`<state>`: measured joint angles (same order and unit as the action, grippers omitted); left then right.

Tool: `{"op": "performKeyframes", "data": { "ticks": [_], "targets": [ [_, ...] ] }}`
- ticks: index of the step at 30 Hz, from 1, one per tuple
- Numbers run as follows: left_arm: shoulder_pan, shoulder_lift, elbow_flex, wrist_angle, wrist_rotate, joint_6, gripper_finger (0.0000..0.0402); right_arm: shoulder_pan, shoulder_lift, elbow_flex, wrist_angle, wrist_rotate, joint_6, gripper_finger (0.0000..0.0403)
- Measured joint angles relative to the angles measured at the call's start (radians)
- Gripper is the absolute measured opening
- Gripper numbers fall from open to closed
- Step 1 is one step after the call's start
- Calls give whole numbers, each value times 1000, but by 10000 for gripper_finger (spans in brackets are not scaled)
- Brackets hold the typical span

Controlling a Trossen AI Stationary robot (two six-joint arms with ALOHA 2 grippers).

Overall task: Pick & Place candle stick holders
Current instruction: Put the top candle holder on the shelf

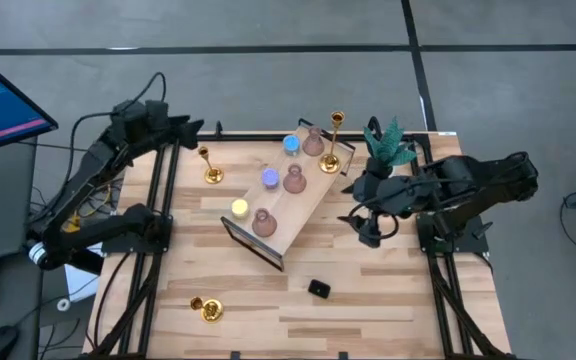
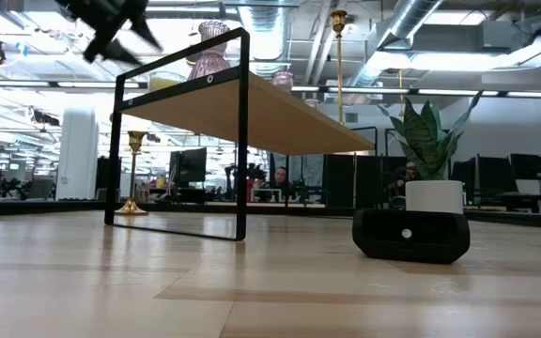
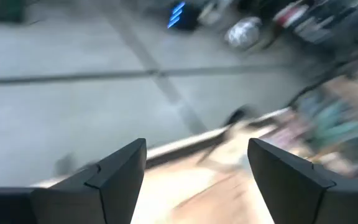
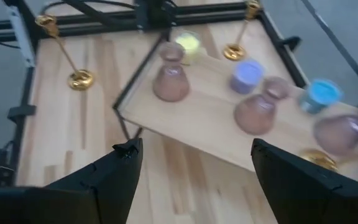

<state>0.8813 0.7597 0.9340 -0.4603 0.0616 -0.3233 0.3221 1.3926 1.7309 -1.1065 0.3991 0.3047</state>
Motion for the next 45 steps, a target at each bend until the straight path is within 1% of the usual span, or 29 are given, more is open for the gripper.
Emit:
{"op": "performKeyframes", "data": {
  "ticks": [4, 7, 11, 16, 19, 24, 28, 35, 38, 45],
  "targets": [
    [23, 1, 0, -186, -62, 81, 282, 5, -1, 60, -103, 44, 24, 292],
    [32, 11, 0, -240, -62, 88, 282, 5, -1, 76, -128, 55, 27, 292],
    [32, 65, 0, -259, -59, 165, 282, 5, 0, 79, -129, 56, 27, 292],
    [31, 151, -1, -263, -47, 197, 282, 5, 0, 79, -129, 55, 28, 292],
    [30, 180, -2, -264, -45, 212, 282, 5, 0, 79, -129, 54, 38, 292],
    [16, 191, -4, -268, -55, 212, 282, 13, 0, 79, -129, 52, 46, 292],
    [-5, 160, -79, -270, -93, 214, 282, 19, 0, 79, -129, 51, 46, 292],
    [-35, 61, -240, -138, -100, 133, 282, 18, 0, 79, -129, 51, 46, 292],
    [-54, 28, -291, -101, -142, 116, 282, 18, 0, 79, -128, 51, 46, 292],
    [-83, 29, -408, 73, -174, 58, 282, 18, 0, 78, -127, 50, 63, 292]
  ]
}}
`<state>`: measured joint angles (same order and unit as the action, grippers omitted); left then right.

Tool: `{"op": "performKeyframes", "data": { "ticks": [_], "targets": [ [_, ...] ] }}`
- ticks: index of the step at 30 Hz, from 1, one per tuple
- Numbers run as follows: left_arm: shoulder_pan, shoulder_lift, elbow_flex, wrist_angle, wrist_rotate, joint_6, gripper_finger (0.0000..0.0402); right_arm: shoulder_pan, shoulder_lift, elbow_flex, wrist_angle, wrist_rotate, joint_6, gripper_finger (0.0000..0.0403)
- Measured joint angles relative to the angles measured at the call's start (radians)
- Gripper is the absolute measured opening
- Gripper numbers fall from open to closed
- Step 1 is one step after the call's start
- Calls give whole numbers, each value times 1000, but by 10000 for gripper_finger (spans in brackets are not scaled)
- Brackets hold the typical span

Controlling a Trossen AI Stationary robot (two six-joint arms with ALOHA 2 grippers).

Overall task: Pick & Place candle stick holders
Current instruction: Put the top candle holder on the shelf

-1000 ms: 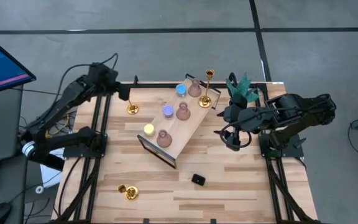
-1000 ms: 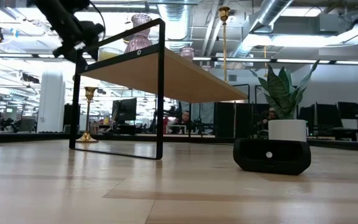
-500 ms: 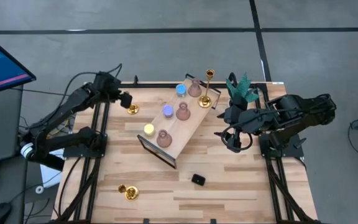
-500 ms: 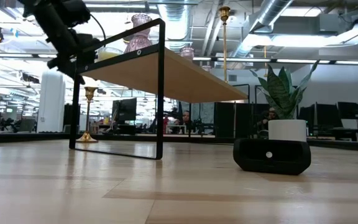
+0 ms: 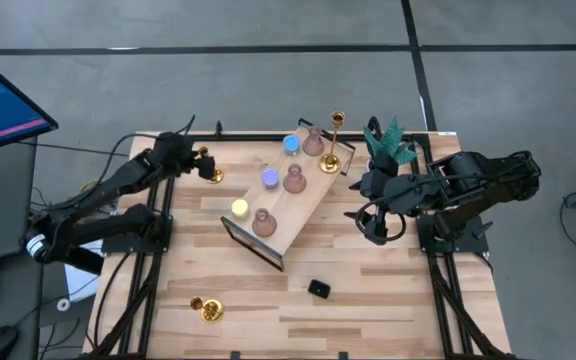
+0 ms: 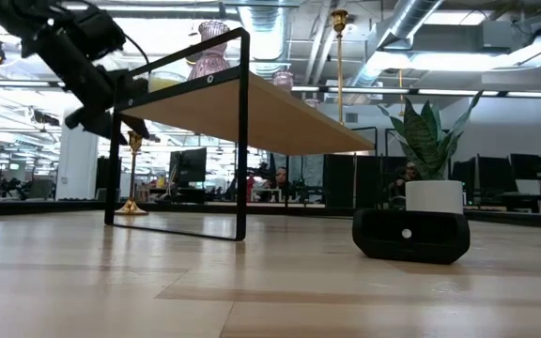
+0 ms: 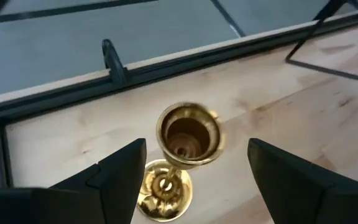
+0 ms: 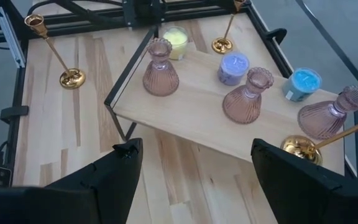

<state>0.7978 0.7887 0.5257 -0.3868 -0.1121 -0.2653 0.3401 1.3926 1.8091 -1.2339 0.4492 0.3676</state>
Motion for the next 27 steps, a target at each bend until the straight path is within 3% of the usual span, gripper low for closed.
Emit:
{"op": "performKeyframes", "data": {
  "ticks": [13, 17, 23, 27],
  "targets": [
    [0, 85, -67, 163, -44, -5, 269, 0, 0, 0, -1, -3, -1, 292],
    [0, 128, -67, 205, -53, -2, 216, 0, 0, 0, -7, -3, 0, 292],
    [0, 154, -67, 216, -41, -2, 87, 0, 0, 0, -14, -3, 9, 292],
    [-6, 117, -67, 224, -42, -2, 86, 0, 0, 0, -19, -3, 25, 292]
  ]
}}
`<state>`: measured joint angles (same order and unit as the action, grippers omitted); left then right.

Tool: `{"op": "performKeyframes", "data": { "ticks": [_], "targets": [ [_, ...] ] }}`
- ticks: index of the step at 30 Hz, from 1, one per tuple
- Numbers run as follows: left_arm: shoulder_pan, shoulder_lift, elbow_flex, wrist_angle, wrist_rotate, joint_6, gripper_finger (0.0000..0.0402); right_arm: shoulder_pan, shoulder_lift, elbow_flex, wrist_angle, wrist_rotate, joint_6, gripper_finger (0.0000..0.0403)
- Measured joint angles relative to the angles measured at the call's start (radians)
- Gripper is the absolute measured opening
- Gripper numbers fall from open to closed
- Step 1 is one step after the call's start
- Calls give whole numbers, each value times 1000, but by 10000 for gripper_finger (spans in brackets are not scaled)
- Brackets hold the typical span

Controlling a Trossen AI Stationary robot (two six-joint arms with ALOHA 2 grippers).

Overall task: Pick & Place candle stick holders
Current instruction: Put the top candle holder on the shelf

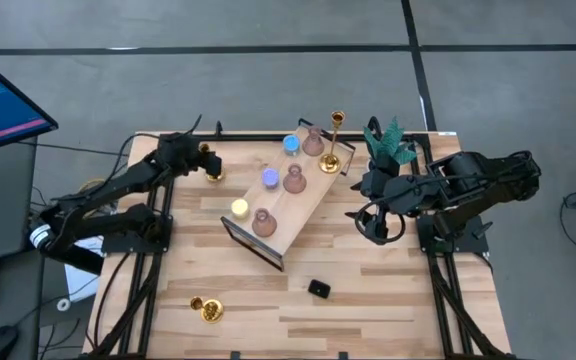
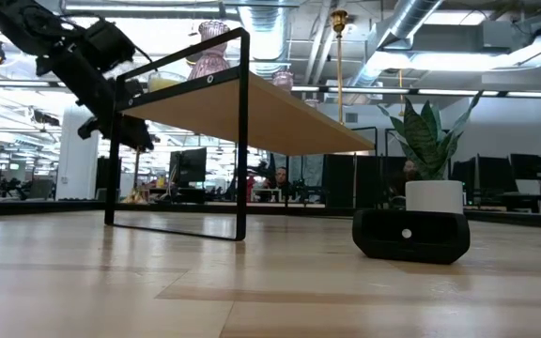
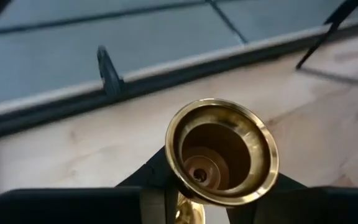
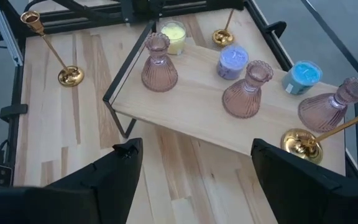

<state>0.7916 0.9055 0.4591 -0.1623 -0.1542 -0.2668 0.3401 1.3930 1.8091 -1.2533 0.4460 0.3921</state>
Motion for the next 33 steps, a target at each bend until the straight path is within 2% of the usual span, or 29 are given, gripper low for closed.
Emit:
{"op": "performKeyframes", "data": {
  "ticks": [7, 13, 16, 22, 28, 33],
  "targets": [
    [0, -144, 38, 5, -23, -40, 86, 7, 0, 0, 0, 0, 2, 292],
    [-1, -243, 220, 9, -52, -40, 86, 6, 0, 0, 4, 1, 1, 292],
    [-25, -251, 349, 14, -26, -38, 86, 6, 0, 0, 5, 1, -1, 292],
    [-201, -172, 581, 20, 101, -57, 86, 6, 0, 0, 12, 2, -1, 292],
    [-460, -18, 737, 14, 101, -47, 86, 6, 0, 0, 13, 5, 1, 292],
    [-629, 155, 827, 16, 94, -37, 86, 6, 0, 0, 21, 5, 2, 292]
  ]
}}
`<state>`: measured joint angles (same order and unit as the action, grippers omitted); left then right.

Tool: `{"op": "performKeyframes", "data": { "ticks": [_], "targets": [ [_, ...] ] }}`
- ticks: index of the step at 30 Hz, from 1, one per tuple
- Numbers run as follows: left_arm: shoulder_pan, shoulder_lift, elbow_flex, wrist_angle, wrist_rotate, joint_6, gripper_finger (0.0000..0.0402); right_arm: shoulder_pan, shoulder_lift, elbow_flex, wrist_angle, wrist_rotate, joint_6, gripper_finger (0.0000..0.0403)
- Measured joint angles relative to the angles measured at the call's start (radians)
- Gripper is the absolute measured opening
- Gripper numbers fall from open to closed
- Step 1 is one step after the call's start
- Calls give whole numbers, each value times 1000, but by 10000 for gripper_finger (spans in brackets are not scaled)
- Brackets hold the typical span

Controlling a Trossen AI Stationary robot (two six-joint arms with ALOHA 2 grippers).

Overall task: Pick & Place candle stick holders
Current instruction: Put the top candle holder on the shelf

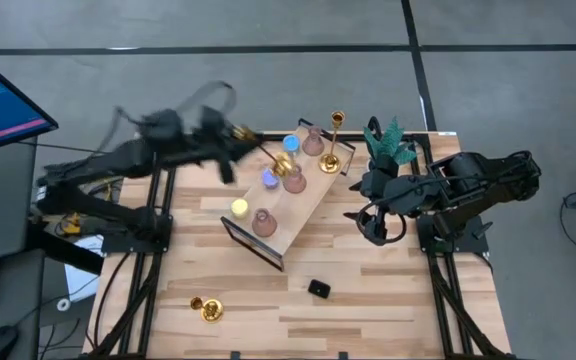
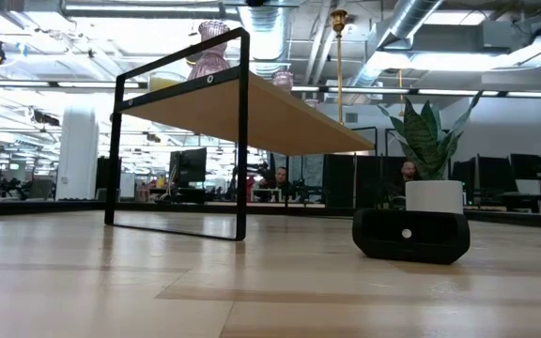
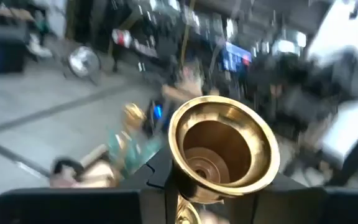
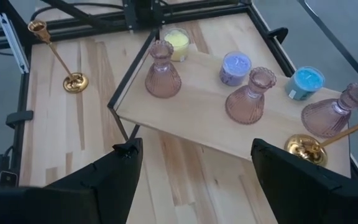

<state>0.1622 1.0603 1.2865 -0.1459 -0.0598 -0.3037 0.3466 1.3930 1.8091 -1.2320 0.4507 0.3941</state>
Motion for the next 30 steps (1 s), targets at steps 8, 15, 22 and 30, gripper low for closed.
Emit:
{"op": "performKeyframes", "data": {
  "ticks": [8, 15, 22, 30],
  "targets": [
    [-156, 227, 60, -17, -116, 61, 86, 0, 0, 0, 24, 0, 25, 292],
    [-191, 338, 60, -78, -233, 82, 86, 0, 0, 0, 22, -2, 52, 292],
    [-200, 422, 61, -101, -235, 60, 86, 0, 0, 0, 34, -4, 52, 292],
    [-207, 457, 60, -110, -273, 61, 86, 0, 0, 0, 35, -4, 52, 292]
  ]
}}
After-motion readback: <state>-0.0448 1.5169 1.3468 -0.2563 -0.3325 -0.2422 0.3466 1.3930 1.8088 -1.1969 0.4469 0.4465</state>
